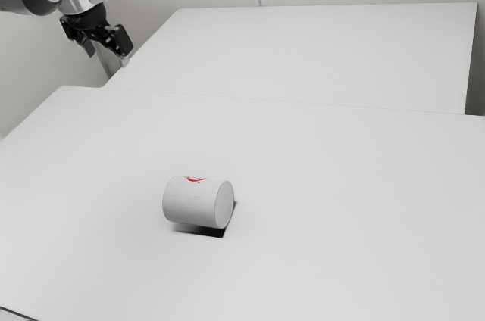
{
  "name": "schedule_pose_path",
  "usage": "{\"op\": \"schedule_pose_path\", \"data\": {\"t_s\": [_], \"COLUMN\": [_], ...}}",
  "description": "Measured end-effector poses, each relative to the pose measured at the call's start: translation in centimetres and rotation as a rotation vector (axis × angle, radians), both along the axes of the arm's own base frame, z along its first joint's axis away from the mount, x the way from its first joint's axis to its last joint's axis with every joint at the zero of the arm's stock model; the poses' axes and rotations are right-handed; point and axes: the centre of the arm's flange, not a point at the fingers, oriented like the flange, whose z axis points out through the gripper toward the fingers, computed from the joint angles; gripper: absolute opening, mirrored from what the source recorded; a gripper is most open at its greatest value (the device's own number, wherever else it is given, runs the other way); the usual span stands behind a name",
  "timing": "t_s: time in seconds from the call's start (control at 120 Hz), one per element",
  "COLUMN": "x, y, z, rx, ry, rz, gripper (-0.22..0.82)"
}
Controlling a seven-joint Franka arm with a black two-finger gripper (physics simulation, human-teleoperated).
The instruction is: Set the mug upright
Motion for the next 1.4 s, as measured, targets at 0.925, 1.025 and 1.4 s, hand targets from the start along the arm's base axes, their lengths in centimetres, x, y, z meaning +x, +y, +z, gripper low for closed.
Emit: {"op": "schedule_pose_path", "data": {"t_s": [0.925, 1.025, 1.4], "x": [-0.4, -1.1, -3.2], "y": [7.2, 7.1, 5.9], "z": [-24.3, -27.4, -34.0], "rx": [-0.728, -0.814, -1.072], "ry": [0.363, 0.407, 0.48], "rz": [0.481, 0.523, 0.655], "gripper": [0.6, 0.6, 0.6]}}
